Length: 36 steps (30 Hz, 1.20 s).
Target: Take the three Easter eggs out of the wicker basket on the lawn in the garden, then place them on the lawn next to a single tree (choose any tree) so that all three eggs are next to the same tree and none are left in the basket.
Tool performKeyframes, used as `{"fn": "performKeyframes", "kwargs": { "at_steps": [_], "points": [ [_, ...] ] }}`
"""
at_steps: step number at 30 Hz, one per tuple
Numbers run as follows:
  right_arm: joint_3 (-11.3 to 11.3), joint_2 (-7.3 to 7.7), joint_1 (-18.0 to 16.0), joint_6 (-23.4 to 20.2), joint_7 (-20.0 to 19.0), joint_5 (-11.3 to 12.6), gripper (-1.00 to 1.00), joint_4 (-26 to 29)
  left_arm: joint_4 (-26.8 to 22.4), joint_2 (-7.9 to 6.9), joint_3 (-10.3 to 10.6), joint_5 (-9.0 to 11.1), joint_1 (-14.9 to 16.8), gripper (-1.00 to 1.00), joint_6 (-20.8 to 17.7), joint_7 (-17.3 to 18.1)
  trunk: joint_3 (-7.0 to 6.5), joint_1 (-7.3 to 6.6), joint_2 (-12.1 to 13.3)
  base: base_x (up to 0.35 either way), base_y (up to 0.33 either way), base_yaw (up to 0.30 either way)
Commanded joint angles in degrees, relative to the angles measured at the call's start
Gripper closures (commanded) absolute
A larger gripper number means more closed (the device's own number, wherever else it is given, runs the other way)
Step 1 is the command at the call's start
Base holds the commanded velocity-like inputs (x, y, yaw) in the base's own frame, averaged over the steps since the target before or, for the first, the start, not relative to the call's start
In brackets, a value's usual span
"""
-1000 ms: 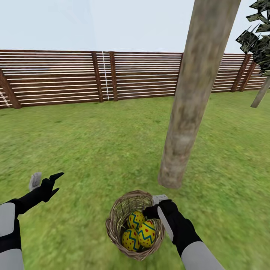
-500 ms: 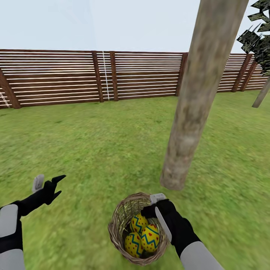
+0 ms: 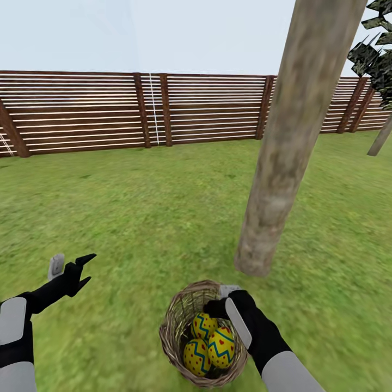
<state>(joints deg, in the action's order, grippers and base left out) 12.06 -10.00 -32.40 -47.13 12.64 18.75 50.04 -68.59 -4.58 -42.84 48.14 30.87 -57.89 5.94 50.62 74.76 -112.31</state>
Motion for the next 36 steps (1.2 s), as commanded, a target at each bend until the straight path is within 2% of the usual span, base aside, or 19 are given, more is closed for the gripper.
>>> {"fn": "performKeyframes", "kwargs": {
  "at_steps": [1, 5, 10, 13, 28, 31, 32, 36],
  "points": [
    [0.1, 0.0, 0.0, -0.1, 0.7, 1.2, -1.0, 0.0, 0.0, 0.01, -0.1, -0.5, 0.1, -1.0, -0.3, 0.6, 0.23, 0.22, -0.4, 0.0, 0.0, 0.0],
    [0.1, 0.0, 0.0, 1.1, 1.2, 2.1, -1.0, -0.1, 0.0, 0.01, -0.1, -0.6, 0.1, -1.0, -0.3, 0.6, 0.95, 1.1, -2.0, 0.0, 0.0, 0.0],
    [0.2, 0.0, 0.0, 3.4, 4.8, 2.2, -1.0, -0.1, 0.0, 0.01, -0.1, -0.6, 0.1, -1.0, -0.3, 0.6, 1.85, 2.2, -4.0, 0.0, 0.0, 0.0],
    [0.2, 0.0, 0.0, 4.0, 5.6, 2.2, -1.0, -0.2, 0.0, 0.01, -0.1, -0.6, 0.1, -1.0, -0.3, 0.6, 2.39, 2.85, -5.3, 0.0, 0.0, 0.0],
    [0.2, 0.0, 0.0, 4.3, 5.6, 2.2, -1.0, -1.4, 0.0, 0.01, -0.1, -0.6, 0.1, -1.0, -0.3, 0.6, 5.08, 6.15, -11.3, 0.0, 0.0, 0.0],
    [0.2, 0.0, 0.0, 6.7, 5.6, 2.2, -1.0, -3.0, 0.1, 0.01, -0.1, -0.6, 0.1, -1.0, -0.3, 0.6, 5.62, 6.81, -12.5, 0.0, 0.0, 0.0],
    [0.2, 0.0, -0.1, 10.3, 5.7, 2.0, -1.0, -5.5, 0.1, 0.01, -0.1, -0.6, 0.1, -1.0, -0.3, 0.6, 5.8, 7.03, -12.9, 0.0, 0.0, 0.0],
    [0.2, 0.0, -0.4, 11.1, 5.7, 2.1, -1.0, -7.3, 0.1, 0.01, -0.1, -0.6, 0.1, -1.0, -0.3, 0.6, 6.52, 7.91, -14.5, 0.0, 0.0, 0.0]
  ]
}}
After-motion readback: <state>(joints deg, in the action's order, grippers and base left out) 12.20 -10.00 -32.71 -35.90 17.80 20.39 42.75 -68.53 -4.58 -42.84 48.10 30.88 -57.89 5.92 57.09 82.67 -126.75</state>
